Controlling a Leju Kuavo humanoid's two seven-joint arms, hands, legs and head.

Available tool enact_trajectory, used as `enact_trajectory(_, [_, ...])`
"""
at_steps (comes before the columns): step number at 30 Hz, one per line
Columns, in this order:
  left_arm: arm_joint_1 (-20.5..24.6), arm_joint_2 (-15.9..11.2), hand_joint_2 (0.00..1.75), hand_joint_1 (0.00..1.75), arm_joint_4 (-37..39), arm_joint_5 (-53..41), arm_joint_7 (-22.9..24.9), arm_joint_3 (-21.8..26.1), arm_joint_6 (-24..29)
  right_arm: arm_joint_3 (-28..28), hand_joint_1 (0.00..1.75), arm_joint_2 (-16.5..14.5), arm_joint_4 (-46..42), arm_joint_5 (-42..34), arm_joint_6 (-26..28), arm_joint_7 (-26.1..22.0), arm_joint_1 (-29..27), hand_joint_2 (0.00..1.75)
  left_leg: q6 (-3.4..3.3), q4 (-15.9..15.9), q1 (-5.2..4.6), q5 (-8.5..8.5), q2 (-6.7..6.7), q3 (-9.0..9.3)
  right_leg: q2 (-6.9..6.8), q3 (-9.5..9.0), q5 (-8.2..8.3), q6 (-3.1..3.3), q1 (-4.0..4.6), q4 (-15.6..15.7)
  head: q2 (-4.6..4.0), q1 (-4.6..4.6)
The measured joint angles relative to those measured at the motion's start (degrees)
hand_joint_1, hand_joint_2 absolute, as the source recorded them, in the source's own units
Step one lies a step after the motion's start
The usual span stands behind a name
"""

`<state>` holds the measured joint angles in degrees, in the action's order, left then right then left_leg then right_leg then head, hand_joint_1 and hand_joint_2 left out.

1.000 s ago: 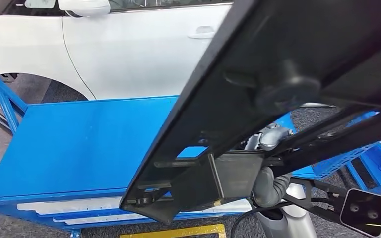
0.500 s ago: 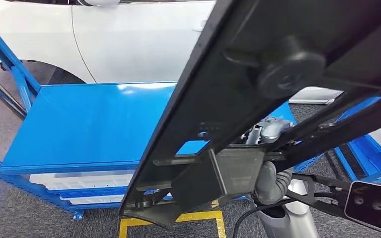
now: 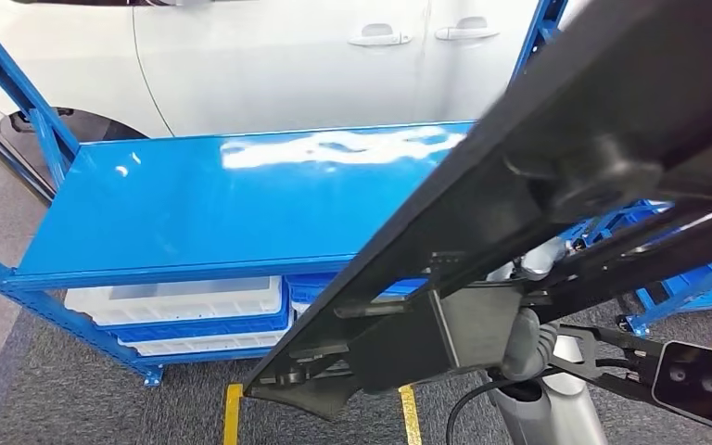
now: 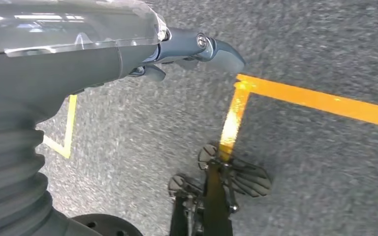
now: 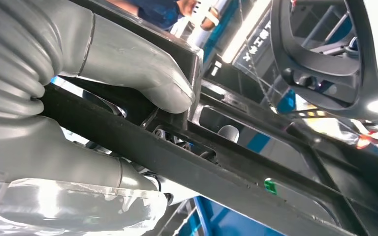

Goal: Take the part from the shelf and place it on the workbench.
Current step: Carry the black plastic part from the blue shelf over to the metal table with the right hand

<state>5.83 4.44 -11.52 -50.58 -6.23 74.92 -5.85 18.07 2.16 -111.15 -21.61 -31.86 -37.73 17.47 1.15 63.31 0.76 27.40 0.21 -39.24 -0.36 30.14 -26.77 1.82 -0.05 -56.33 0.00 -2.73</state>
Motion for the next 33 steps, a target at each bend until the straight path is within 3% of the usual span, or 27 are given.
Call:
enact_trajectory(1, [0.0,0.0,1.75,0.00,0.0,-0.1,-0.1,0.0,0.0,-0.3,1.75,0.0,0.1,0.4,-0.1,-0.4,-0.4,1.75,0.15,3.6,0.02,2.97,0.00,-0.78,-0.03,0.84,0.63,0.17,0.06,-0.1,0.00,-0.01])
enact_trajectory(2, [0.0,-0.1,1.75,0.00,0.0,-0.2,-0.1,0.0,0.0,-0.7,1.75,0.0,0.1,0.9,-0.1,-0.9,-1.0,1.75,0.28,7.1,0.04,4.80,0.01,-1.29,-0.07,1.73,1.27,0.21,0.14,-0.2,0.00,-0.01])
enact_trajectory(3, [0.0,-0.2,1.75,0.00,0.0,-0.3,-0.2,0.0,0.0,-1.0,1.75,0.0,0.2,1.6,-0.1,-1.3,-1.5,1.75,0.39,9.6,0.05,5.16,0.01,-1.27,-0.10,2.70,1.91,0.18,0.19,-0.3,0.01,-0.01])
enact_trajectory(4, [0.0,-0.2,1.75,0.00,0.0,-0.4,-0.3,-0.1,0.0,-1.3,1.75,0.0,0.2,2.2,-0.1,-1.6,-2.0,1.75,0.43,10.6,0.05,4.23,0.01,-0.52,-0.13,3.73,2.54,0.09,0.22,-0.5,0.01,-0.01])
enact_trajectory(6, [0.0,-0.3,1.75,0.00,0.0,-0.7,-0.3,-0.1,0.1,-1.8,1.75,0.0,0.2,3.2,-0.5,-1.9,-2.8,1.75,0.25,7.0,0.05,1.16,0.01,3.66,-0.11,5.67,3.66,-0.20,0.24,-1.1,0.01,-0.01])
enact_trajectory(8, [0.2,-0.4,1.75,0.00,0.0,-0.9,-0.3,-0.1,0.3,-2.0,1.75,0.0,0.2,3.8,-1.0,-2.0,-3.3,1.75,-0.25,-0.9,-0.14,1.47,-0.07,9.59,-0.10,7.04,4.58,-0.69,0.39,-1.7,0.01,-0.01])
enact_trajectory(10, [0.4,-0.6,1.75,0.00,0.0,-1.2,-0.3,-0.2,0.3,-2.1,1.75,0.0,0.2,4.2,-1.5,-2.1,-3.7,1.75,-0.94,-5.7,-0.48,2.89,-0.20,12.29,-0.20,7.55,5.56,-1.33,0.44,-1.9,0.00,0.00])
enact_trajectory(12, [0.2,-0.6,1.75,0.00,0.0,-1.3,-0.2,-0.3,0.2,-2.1,1.75,0.0,0.2,4.5,-1.8,-2.1,-4.1,1.75,-1.71,-6.2,-0.45,2.13,-0.14,11.65,-0.19,7.81,6.24,-2.01,0.32,-1.8,-0.01,0.01])
enact_trajectory(13, [0.2,-0.6,1.75,0.00,0.0,-1.3,-0.1,-0.4,0.2,-2.1,1.75,0.0,0.2,4.5,-2.1,-2.1,-4.3,1.75,-2.11,-6.2,-0.36,1.50,-0.01,11.15,-0.09,8.24,5.37,-2.37,0.22,-2.3,0.00,0.01])
enact_trajectory(15, [0.1,-0.7,1.75,0.00,0.0,-1.3,-0.1,-0.5,0.1,-2.1,1.75,0.1,0.2,4.3,-2.6,-2.1,-4.6,1.75,-2.76,-6.3,-0.19,0.06,0.28,9.76,0.12,9.87,0.31,-2.98,-0.08,-6.6,-0.01,0.00])
enact_trajectory(17, [0.2,-0.7,1.75,0.00,0.0,-1.3,0.0,-0.6,-0.1,-2.1,1.75,0.2,0.2,3.9,-2.7,-2.1,-4.8,1.75,-3.02,-6.3,-0.23,-1.32,0.35,8.06,0.14,11.56,-5.16,-3.37,-0.27,-13.8,0.00,0.00])
enact_trajectory(18, [0.2,-0.7,1.75,0.00,0.0,-1.3,0.0,-0.6,-0.1,-2.1,1.75,0.2,0.2,3.7,-2.6,-2.0,-4.9,1.75,-2.99,-6.2,-0.24,-1.99,0.36,7.16,0.14,11.78,-6.04,-3.47,-0.31,-16.7,-0.01,0.00])
enact_trajectory(20, [0.1,-0.7,1.75,0.00,0.0,-1.3,0.1,-0.7,-0.2,-2.1,1.75,0.3,0.1,3.4,-2.0,-1.8,-5.0,1.75,-2.82,-6.0,-0.26,-3.28,0.38,5.25,0.14,9.74,-4.04,-3.42,-0.32,-17.6,-0.01,-0.01])
enact_trajectory(22, [0.1,-0.6,1.75,0.00,0.0,-1.3,0.1,-0.9,-0.3,-2.1,1.75,0.3,0.1,3.2,-1.4,-1.4,-5.0,1.75,-2.53,-5.7,-0.30,-4.36,0.36,3.73,0.15,3.99,-1.64,-2.88,-0.19,-11.4,0.00,-0.01])
enact_trajectory(24, [0.2,-0.6,1.75,0.00,0.0,-1.3,0.0,-1.0,-0.5,-2.1,1.75,0.3,-0.2,3.2,-0.9,-1.0,-4.7,1.75,-2.04,-5.6,-0.42,-5.29,0.34,2.95,0.15,-1.74,-2.47,-2.18,0.13,-3.4,0.00,-0.01])
enact_trajectory(25, [0.2,-0.6,1.75,0.00,0.0,-1.4,0.0,-1.1,-0.6,-2.1,1.75,0.3,-0.3,3.3,-0.7,-0.9,-4.6,1.75,-1.72,-5.6,-0.41,-5.81,0.35,2.78,0.15,-3.12,-3.11,-1.87,0.32,-1.1,0.00,-0.01])
enact_trajectory(27, [0.1,-0.6,1.75,0.00,0.0,-1.5,0.0,-1.1,-0.6,-2.1,1.75,0.4,-0.4,3.7,-0.4,-0.7,-4.5,1.75,-1.02,-5.8,-0.29,-6.66,0.35,2.54,0.08,-3.09,-2.68,-1.27,0.37,0.2,0.00,-0.01])
enact_trajectory(28, [0.1,-0.6,1.75,0.00,0.0,-1.6,0.0,-1.1,-0.5,-2.1,1.75,0.4,-0.4,3.9,-0.1,-0.7,-4.5,1.75,-0.71,-5.5,-0.22,-6.27,0.30,2.23,0.00,-2.75,-2.11,-0.87,0.26,0.4,0.01,-0.01])
enact_trajectory(30, [0.0,-0.6,1.75,0.00,0.0,-1.7,0.2,-1.2,0.0,-2.0,1.75,0.4,-0.3,4.3,0.2,-0.6,-4.3,1.75,-0.23,-1.7,-0.11,-2.49,0.15,0.62,-0.18,-1.75,-0.92,-0.15,-0.04,0.7,0.00,-0.01])
enact_trajectory(32, [-0.1,-0.6,1.75,0.00,0.0,-1.7,0.5,-1.2,0.6,-2.0,1.75,0.4,-0.3,4.6,0.4,-0.6,-4.0,1.75,0.19,5.8,-0.04,2.54,0.12,-1.84,-0.22,-0.38,0.12,0.13,0.03,0.7,0.01,-0.01])
enact_trajectory(33, [-0.2,-0.6,1.75,0.00,0.0,-1.7,0.7,-1.2,0.8,-2.0,1.75,0.5,-0.2,4.8,0.4,-0.6,-4.0,1.75,0.38,9.2,-0.01,3.60,0.12,-2.62,-0.24,0.32,0.64,0.10,0.04,0.6,0.01,-0.01])
